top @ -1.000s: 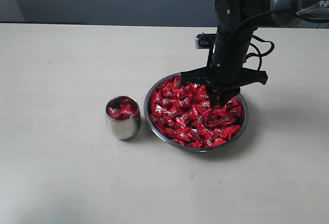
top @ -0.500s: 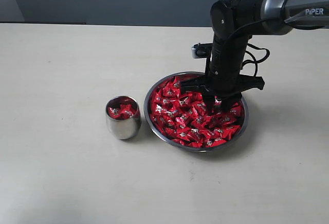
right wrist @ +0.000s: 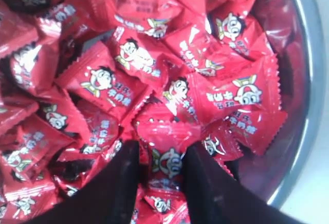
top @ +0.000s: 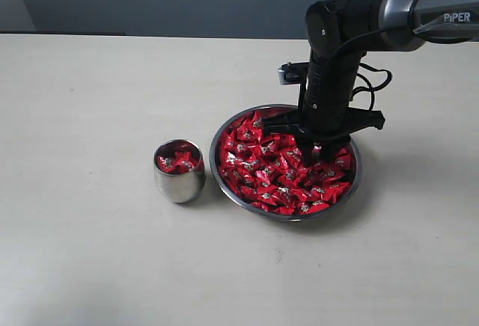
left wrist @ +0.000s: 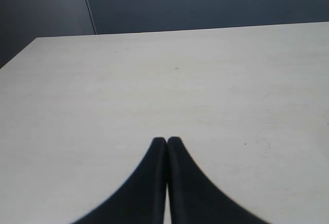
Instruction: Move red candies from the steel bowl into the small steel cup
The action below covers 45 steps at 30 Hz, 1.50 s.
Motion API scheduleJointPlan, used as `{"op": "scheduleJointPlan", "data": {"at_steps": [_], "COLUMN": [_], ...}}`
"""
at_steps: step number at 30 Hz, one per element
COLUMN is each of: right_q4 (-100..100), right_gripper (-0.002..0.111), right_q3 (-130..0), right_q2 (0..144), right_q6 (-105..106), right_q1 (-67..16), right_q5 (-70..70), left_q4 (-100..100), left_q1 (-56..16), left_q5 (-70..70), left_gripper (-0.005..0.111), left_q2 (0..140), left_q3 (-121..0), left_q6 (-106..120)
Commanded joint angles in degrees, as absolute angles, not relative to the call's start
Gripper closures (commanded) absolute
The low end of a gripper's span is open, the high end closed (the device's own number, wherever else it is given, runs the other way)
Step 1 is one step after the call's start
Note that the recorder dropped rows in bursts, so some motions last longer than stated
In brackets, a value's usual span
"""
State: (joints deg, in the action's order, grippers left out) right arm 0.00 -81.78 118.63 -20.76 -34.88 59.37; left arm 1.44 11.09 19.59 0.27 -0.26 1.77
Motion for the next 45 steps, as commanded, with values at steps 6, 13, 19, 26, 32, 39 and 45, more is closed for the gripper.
{"op": "scheduleJointPlan", "data": {"at_steps": [6, 13, 19, 26, 32, 39, 45], "right_q4": [-1.17, -2.48, -2.28, -2.50, -5.80, -6.58, -6.57], "right_gripper": [0.079, 0.079, 0.079, 0.079, 0.079, 0.079, 0.109], "right_q3": [-82.05, -82.05, -82.05, -82.05, -82.05, -82.05, -82.11], "right_q2": [118.53, 118.77, 122.04, 122.72, 122.72, 122.72, 121.43], "right_q6": [-20.36, -20.36, -20.36, -20.47, -21.15, -21.41, -21.54], "right_q1": [-34.82, -34.82, -34.82, -34.82, -34.82, -34.82, -34.82], "right_q5": [56.16, 53.92, 53.93, 53.19, 53.19, 53.30, 52.40], "left_q4": [1.55, 1.55, 1.55, 1.55, 1.55, 1.55, 1.55], "left_q1": [10.72, 10.72, 10.72, 10.72, 10.72, 10.72, 10.72], "left_q5": [19.14, 19.14, 19.14, 19.14, 19.14, 19.14, 19.14], "left_gripper": [0.106, 0.106, 0.106, 0.106, 0.106, 0.106, 0.106], "left_q2": [0.00, 0.00, 0.00, 0.00, 0.00, 0.00, 0.00], "left_q3": [0.00, 0.00, 0.00, 0.00, 0.00, 0.00, 0.00], "left_q6": [1.68, 1.68, 1.68, 1.68, 1.68, 1.68, 1.68]}}
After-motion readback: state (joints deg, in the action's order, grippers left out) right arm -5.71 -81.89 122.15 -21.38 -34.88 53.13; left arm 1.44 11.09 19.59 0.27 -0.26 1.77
